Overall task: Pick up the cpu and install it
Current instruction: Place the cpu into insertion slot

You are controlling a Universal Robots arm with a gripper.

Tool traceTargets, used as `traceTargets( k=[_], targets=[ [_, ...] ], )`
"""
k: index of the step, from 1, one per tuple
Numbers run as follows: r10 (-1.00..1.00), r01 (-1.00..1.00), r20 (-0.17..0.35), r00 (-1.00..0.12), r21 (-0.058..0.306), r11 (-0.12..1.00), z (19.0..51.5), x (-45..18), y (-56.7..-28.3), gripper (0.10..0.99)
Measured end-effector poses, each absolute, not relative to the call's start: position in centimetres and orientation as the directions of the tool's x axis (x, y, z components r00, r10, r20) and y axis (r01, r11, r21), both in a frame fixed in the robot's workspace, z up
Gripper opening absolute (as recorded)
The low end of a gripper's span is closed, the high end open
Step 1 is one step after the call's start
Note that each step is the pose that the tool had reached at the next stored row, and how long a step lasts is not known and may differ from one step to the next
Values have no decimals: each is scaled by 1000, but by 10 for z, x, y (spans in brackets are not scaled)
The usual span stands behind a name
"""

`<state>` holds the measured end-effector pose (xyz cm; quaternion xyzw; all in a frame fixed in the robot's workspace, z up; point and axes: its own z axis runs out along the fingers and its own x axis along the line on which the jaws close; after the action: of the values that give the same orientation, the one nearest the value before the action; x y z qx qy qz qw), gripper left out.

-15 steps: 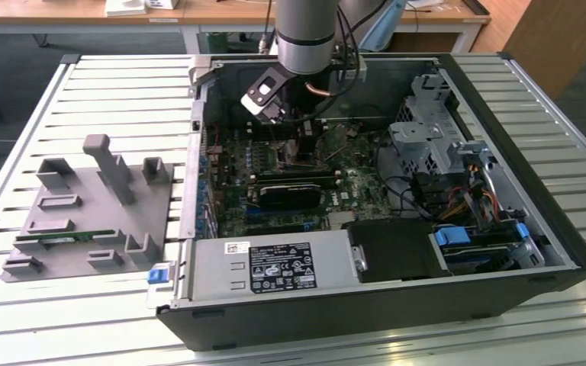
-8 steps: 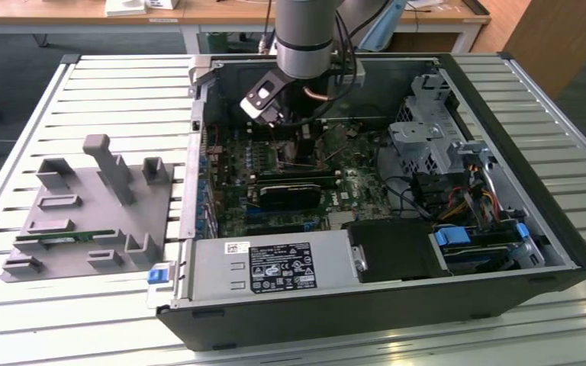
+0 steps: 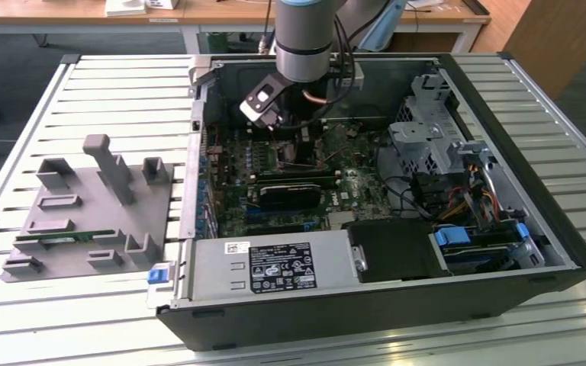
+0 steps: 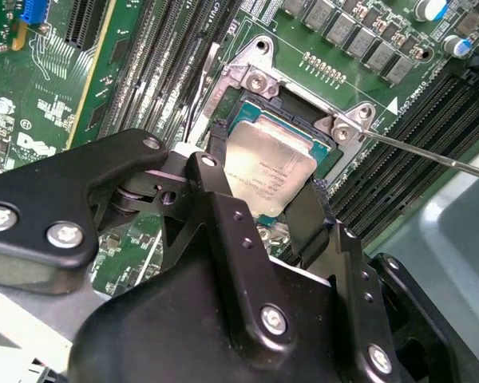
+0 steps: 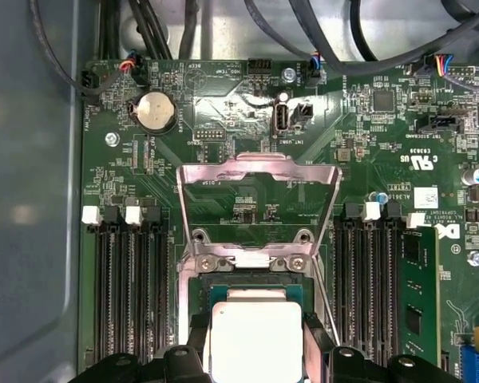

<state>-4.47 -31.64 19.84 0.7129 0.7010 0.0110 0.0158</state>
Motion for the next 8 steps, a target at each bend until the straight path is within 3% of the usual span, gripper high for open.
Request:
traceTargets(
  k=[8],
  targets=[
    [1000,999,-7,17,36,-17,193,-44,-315,541]
  ],
)
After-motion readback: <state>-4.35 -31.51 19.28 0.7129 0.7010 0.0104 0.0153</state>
